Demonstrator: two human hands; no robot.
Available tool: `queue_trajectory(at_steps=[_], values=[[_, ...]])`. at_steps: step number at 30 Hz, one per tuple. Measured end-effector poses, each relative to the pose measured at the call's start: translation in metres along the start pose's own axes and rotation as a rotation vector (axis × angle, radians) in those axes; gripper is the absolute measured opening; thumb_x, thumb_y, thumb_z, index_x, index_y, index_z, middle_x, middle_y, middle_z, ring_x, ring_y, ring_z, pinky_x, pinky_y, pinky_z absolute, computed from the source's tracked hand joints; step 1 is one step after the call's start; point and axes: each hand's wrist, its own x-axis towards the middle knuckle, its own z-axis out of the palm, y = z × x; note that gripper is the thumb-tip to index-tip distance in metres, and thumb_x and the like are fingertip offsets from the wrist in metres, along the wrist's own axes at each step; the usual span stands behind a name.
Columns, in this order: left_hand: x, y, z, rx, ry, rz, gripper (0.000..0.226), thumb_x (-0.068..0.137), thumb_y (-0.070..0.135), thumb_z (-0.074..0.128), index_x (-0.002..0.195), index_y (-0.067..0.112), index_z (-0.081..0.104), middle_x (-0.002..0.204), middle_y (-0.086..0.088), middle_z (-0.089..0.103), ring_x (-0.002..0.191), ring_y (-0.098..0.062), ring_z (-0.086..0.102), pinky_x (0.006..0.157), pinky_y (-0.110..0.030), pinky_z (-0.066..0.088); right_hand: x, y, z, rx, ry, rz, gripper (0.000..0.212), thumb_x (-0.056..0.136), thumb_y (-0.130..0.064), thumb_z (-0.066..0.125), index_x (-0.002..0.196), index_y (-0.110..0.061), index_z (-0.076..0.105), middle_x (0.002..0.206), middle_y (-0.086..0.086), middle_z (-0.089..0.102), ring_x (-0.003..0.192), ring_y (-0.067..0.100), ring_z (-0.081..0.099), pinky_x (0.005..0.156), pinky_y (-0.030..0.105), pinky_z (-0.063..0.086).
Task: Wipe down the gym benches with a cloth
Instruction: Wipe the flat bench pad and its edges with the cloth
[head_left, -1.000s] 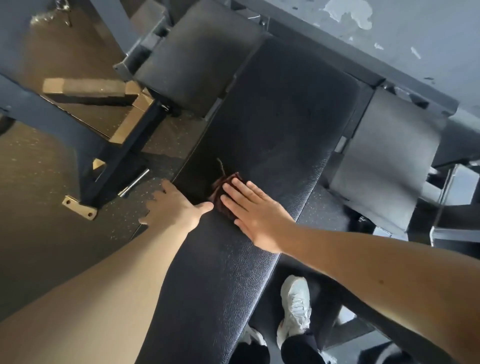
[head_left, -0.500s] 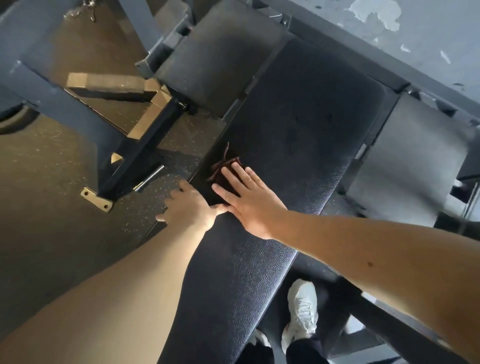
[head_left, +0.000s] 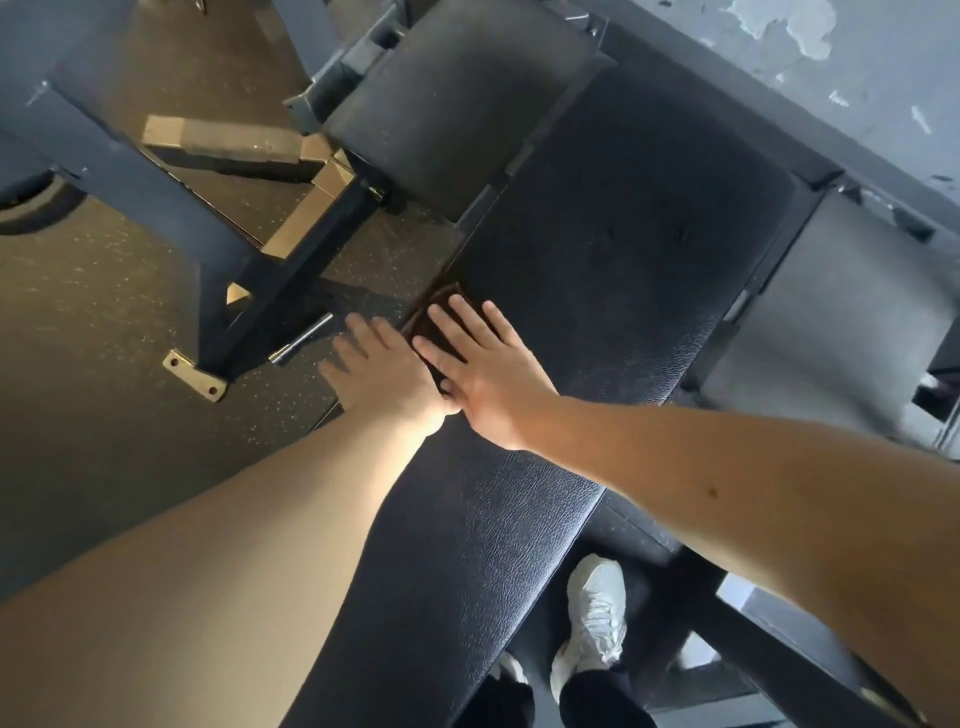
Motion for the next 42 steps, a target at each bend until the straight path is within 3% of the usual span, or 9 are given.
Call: queue_trajectory(at_steps=[3,7,12,16,19,23,26,33,42], values=[[0.006,0.014,-0.013,0.066,0.048,0.143,0.129,0.076,0.060,0.080,0.161,0.005,0.000,0.169,-0.020,-0.002,0.154,-0.042,0.011,0.122,-0.054,0.023,0.006,0.029,-0.005,-0.063,-0.004,-0.038,0.057,0.102,-0.040,0.029,0.158,-0.031,0.030,0.169,0.001,0.020,0.157,0.031,0.006,0.124,0.057,0.003],[0.016,0.038,-0.031,-0.082,0.111,0.129,0.102,0.083,0.040,0.078,0.157,0.001,0.020,0.159,-0.018,0.030,0.143,-0.036,0.034,0.109,-0.045,0.041,0.047,0.094,-0.029,-0.185,0.003,0.254,0.058,0.106,-0.036,0.036,0.161,-0.033,0.018,0.170,-0.002,0.011,0.155,0.039,-0.004,0.123,0.061,-0.001],[0.022,0.054,-0.039,-0.108,0.135,0.122,0.060,0.091,0.037,0.074,0.138,0.008,0.052,0.144,-0.014,0.046,0.137,-0.033,0.037,0.100,-0.044,0.047,0.064,0.083,-0.046,0.012,-0.016,0.372,0.075,0.097,-0.016,0.048,0.163,-0.024,0.012,0.171,0.004,0.001,0.157,0.029,-0.006,0.127,0.046,0.000],[0.016,0.059,-0.021,-0.067,0.195,0.084,0.071,0.094,0.040,0.071,0.147,0.005,0.042,0.145,-0.014,0.040,0.137,-0.031,0.034,0.096,-0.041,0.050,0.034,0.056,-0.025,0.040,-0.004,0.151,0.069,0.100,-0.024,0.048,0.162,-0.023,0.017,0.171,0.006,0.003,0.157,0.027,-0.005,0.127,0.042,0.000],[0.016,0.058,-0.023,-0.049,0.171,0.113,0.081,0.089,0.050,0.073,0.148,0.004,0.040,0.147,-0.014,0.038,0.139,-0.031,0.032,0.097,-0.041,0.051,0.027,0.074,-0.032,-0.015,-0.055,0.000,0.070,0.100,-0.013,0.045,0.162,-0.027,0.017,0.171,0.002,0.002,0.157,0.024,-0.004,0.127,0.042,-0.004],[0.016,0.057,-0.030,-0.003,0.173,0.135,0.070,0.088,0.053,0.074,0.136,0.006,0.055,0.144,-0.016,0.041,0.136,-0.032,0.036,0.093,-0.039,0.052,0.048,0.112,-0.048,-0.211,-0.094,0.196,0.079,0.099,-0.014,0.050,0.162,-0.033,0.008,0.171,-0.002,0.000,0.157,0.031,-0.006,0.125,0.053,-0.002],[0.014,0.057,-0.034,-0.016,0.150,0.130,0.066,0.088,0.049,0.075,0.134,0.007,0.056,0.144,-0.015,0.041,0.135,-0.031,0.036,0.092,-0.037,0.051,0.053,0.094,-0.050,-0.055,-0.110,0.356,0.087,0.095,-0.015,0.057,0.163,-0.030,0.005,0.171,0.003,-0.006,0.155,0.037,-0.006,0.125,0.054,0.005],[0.012,0.062,-0.038,-0.018,0.152,0.107,0.055,0.095,0.045,0.069,0.136,0.010,0.056,0.141,-0.014,0.041,0.133,-0.030,0.036,0.091,-0.036,0.050,0.004,0.043,-0.018,-0.014,-0.063,0.419,0.064,0.104,-0.055,0.021,0.160,-0.038,-0.005,0.166,0.012,-0.024,0.148,0.049,-0.026,0.118,0.070,-0.003],[0.016,0.061,-0.035,-0.014,0.179,0.110,0.048,0.095,0.035,0.070,0.136,0.012,0.058,0.140,-0.013,0.043,0.132,-0.030,0.037,0.091,-0.036,0.050,0.016,0.043,-0.022,0.011,-0.106,0.355,0.063,0.104,-0.053,0.023,0.159,-0.044,-0.008,0.165,0.011,-0.028,0.146,0.051,-0.029,0.114,0.075,-0.005]])
